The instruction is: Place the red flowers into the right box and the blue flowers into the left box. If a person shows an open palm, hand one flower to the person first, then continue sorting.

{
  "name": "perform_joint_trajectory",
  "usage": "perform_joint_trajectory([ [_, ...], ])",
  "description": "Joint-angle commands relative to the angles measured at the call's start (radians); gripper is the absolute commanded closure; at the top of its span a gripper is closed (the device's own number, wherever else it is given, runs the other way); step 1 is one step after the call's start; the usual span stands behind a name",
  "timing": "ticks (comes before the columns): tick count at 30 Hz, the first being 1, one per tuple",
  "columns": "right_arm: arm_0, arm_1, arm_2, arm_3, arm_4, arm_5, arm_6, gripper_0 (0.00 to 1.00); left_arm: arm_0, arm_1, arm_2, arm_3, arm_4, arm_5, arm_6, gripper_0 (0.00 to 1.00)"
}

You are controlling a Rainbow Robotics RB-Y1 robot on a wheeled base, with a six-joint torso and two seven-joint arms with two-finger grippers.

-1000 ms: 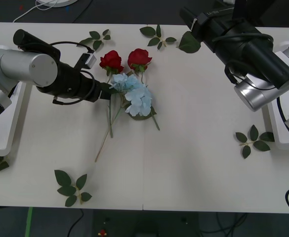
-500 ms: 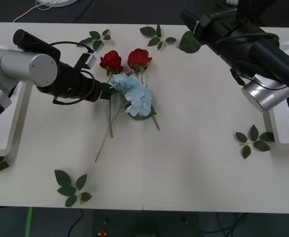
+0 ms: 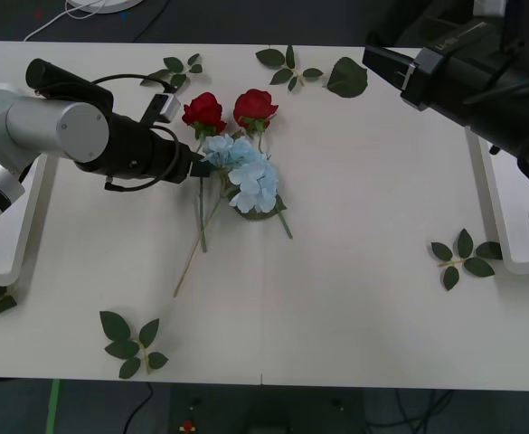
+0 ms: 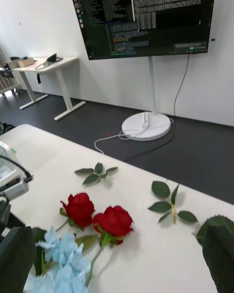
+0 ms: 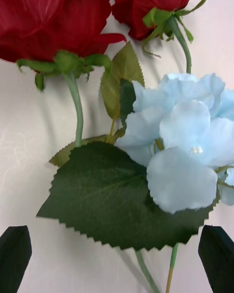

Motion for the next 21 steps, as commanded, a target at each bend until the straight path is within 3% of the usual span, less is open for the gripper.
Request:
perform_joint_trajectory([
  [1, 0.118, -0.096, -0.094, -0.094, -0.045, -0.002, 0.039, 0.0, -0.067, 0.002, -0.11, 0.046, 0.004, -0.113, 0.037, 0.0],
  [4, 0.164, -0.102, -0.154, -0.158, -0.045, 0.11, 0.056, 0.0, -0.088, 0.002, -0.191, 0.095, 0.017, -0.208, 0.04, 0.0],
  [10, 0.201, -0.062, -0.257, -0.25, -0.166, 0.316, 0.197, 0.0, -0.093, -0.02, -0.209, 0.14, 0.013, -0.229, 0.032, 0.0],
  [21, 0.278, -0.05, -0.401, -0.255, -0.551, 0.394, 0.604, 0.0, -0.093, -0.029, -0.219, 0.14, -0.002, -0.236, 0.024, 0.0],
])
